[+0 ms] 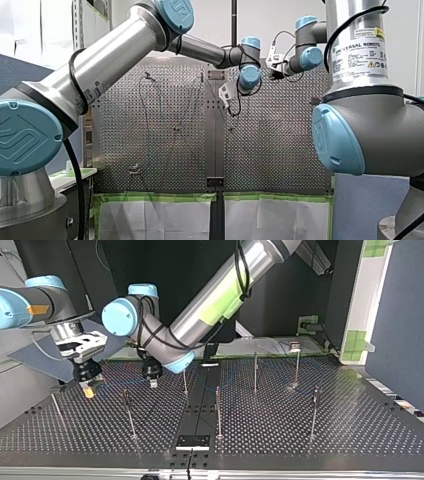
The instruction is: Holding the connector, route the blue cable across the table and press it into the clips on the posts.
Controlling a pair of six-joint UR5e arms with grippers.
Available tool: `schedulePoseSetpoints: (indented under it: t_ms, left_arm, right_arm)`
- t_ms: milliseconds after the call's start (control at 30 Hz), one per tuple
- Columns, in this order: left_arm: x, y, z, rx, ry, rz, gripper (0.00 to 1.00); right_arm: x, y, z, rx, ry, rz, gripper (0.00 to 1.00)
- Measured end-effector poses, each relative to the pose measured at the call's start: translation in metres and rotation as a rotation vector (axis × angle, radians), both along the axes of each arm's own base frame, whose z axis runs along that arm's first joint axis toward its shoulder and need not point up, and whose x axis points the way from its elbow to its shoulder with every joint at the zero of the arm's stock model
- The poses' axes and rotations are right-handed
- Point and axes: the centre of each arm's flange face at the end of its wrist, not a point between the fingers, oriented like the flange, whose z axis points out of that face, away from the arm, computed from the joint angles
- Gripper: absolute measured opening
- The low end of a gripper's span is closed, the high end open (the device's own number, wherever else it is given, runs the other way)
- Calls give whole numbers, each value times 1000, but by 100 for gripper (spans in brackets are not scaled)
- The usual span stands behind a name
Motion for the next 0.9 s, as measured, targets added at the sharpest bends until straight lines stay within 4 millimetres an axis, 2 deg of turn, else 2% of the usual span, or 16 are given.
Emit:
schedulePoseSetpoints:
  t_ms: [333, 567, 900]
  left_arm:
    - [7, 0, 16, -11, -33, 5, 2]
    - [13, 0, 27, -11, -52, -6, 2]
    - [17, -3, 25, -2, -54, -57, 2]
  right_arm:
    - [2, 1, 3, -7, -1, 27, 0]
    - [2, -3, 16, -23, -9, 34, 0]
    - [-1, -6, 17, -14, -21, 28, 0]
